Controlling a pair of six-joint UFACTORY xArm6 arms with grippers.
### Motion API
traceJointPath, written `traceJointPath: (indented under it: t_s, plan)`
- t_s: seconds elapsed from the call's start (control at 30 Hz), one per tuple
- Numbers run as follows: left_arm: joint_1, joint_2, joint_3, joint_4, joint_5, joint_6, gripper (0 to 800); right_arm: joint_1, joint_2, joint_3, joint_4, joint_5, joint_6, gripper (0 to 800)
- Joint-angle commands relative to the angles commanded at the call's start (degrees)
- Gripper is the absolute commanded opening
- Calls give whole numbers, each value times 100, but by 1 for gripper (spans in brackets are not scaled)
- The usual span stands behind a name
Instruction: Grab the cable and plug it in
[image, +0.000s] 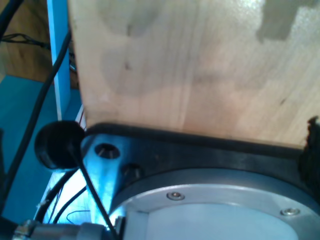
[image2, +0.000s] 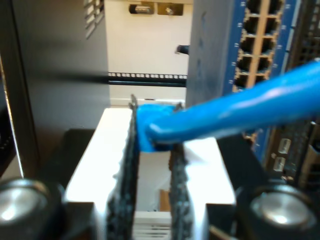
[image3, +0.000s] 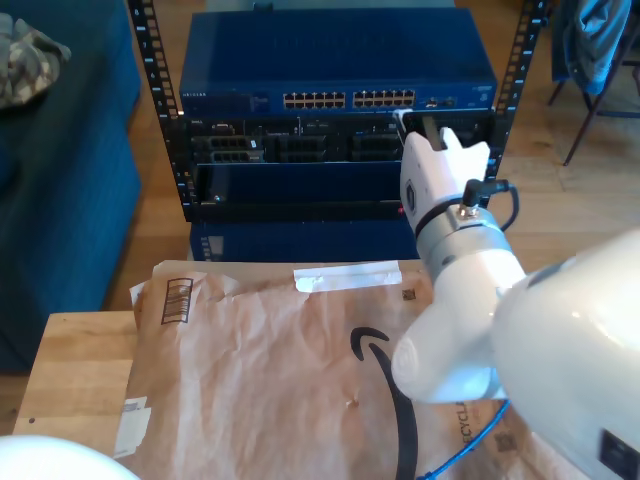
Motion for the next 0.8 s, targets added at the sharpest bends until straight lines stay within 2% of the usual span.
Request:
traceJointPath:
  t_s: [0.2, 0.3, 0.5, 0.8]
  plan:
    - [0, 0, 0, 0, 0, 9, 800, 9, 343, -114, -9, -413, 26, 1]
    - [0, 0, 0, 0, 0, 0, 800, 9, 519, -378, 44, -413, 18, 1]
    - [0, 0, 0, 0, 0, 9, 800, 18, 967, -826, 510, -413, 0, 1]
    - [0, 0, 0, 0, 0, 0, 800, 316, 1389, -1178, 1538, -615, -26, 1]
